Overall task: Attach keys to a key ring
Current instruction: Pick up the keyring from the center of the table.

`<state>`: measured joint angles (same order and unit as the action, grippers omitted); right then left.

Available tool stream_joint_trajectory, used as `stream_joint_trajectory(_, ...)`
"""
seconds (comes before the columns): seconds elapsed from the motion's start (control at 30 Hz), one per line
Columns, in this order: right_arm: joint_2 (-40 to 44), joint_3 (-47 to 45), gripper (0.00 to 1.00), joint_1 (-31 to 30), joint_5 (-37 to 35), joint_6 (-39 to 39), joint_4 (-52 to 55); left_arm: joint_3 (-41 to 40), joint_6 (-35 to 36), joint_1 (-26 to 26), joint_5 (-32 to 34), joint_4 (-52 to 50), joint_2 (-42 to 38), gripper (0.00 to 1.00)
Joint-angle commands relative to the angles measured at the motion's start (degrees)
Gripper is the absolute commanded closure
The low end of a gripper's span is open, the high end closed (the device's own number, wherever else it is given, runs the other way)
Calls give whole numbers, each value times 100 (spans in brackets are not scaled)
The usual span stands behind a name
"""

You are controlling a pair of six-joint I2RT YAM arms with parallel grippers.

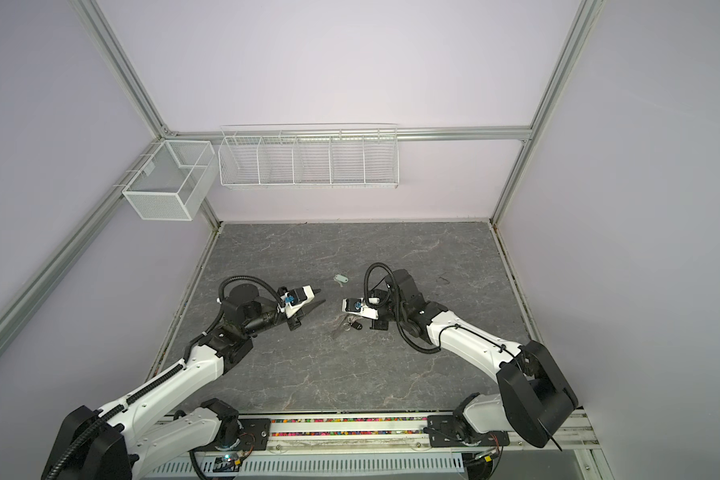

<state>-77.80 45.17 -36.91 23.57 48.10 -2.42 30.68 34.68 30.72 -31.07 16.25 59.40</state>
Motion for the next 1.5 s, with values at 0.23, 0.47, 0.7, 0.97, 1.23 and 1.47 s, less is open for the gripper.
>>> stream_joint_trajectory(0.23,543,-246,93,-95,104,472,-535,-186,1206,435,220,89,18,73)
stream_joint_trajectory(0.47,591,-30,93,-128,181,456,-147,220,1298,723,304,-148,370,76)
stream_joint_trajectory(0.7,604,56,93,-127,224,350,-57,454,1274,764,131,-262,579,76)
stream_joint_trajectory(0.97,525,171,93,-134,244,253,39,741,1311,882,-36,-534,852,77)
stream_joint_trajectory(1.23,515,224,93,-133,271,244,122,895,1204,960,176,-491,1131,77)
stream_joint_trajectory(1.47,477,290,93,-147,288,238,216,993,1095,997,283,-386,1279,80)
